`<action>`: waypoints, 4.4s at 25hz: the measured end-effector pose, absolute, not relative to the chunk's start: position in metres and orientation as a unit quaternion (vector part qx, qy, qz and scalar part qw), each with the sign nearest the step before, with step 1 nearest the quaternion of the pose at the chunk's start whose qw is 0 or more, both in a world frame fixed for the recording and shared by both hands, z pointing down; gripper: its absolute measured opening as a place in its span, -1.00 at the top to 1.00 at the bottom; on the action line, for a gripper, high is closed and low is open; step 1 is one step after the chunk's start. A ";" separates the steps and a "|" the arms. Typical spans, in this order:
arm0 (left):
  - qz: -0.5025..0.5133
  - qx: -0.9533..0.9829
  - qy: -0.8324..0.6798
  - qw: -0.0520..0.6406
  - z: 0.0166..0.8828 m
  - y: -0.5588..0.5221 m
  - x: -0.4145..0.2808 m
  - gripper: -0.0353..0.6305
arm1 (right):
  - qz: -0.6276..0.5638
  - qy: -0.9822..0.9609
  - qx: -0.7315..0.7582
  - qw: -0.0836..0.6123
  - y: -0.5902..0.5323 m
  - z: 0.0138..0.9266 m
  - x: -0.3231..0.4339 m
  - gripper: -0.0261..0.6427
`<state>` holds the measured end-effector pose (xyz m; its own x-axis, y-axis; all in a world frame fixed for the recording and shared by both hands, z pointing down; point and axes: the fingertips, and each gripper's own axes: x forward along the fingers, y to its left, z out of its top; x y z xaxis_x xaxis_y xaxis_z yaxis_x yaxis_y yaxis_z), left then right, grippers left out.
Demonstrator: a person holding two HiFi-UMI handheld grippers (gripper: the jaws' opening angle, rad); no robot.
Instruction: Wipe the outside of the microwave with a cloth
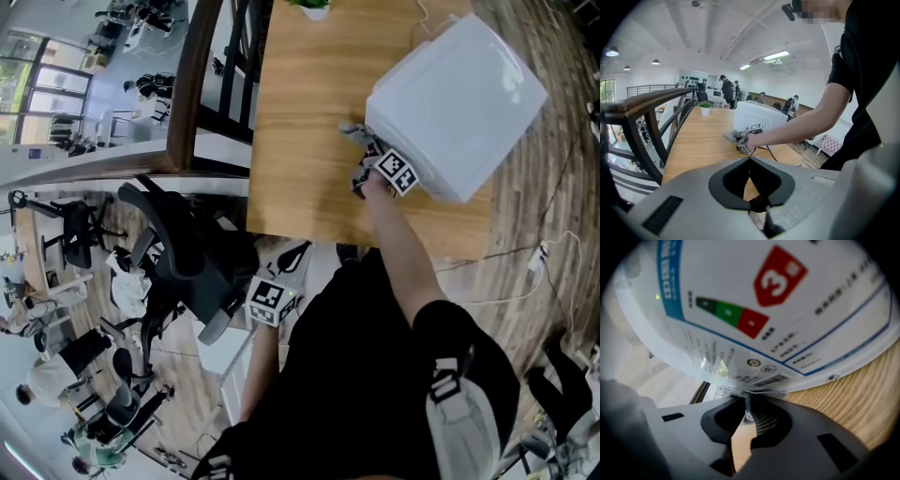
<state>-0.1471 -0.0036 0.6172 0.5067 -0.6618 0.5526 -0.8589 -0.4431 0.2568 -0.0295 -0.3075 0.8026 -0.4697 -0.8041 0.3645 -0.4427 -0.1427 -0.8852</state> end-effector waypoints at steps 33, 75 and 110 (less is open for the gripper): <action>0.197 0.881 -0.371 0.219 0.610 -0.004 -0.102 0.89 | -0.538 0.639 -0.535 0.123 -0.222 0.805 0.083 0.81; 0.163 0.913 -0.317 0.200 0.604 0.033 -0.093 0.89 | -0.491 0.638 -0.580 0.126 -0.109 0.768 0.190 0.82; 0.142 0.889 -0.393 0.186 0.551 0.002 -0.019 0.89 | -0.175 0.919 -0.330 -0.125 -0.056 0.598 0.174 0.84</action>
<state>-0.0186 0.0022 0.5508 0.6508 -0.6461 0.3988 -0.7518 -0.6218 0.2194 0.1744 -0.0556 0.5980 -0.7515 -0.5625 0.3448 -0.6499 0.7211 -0.2403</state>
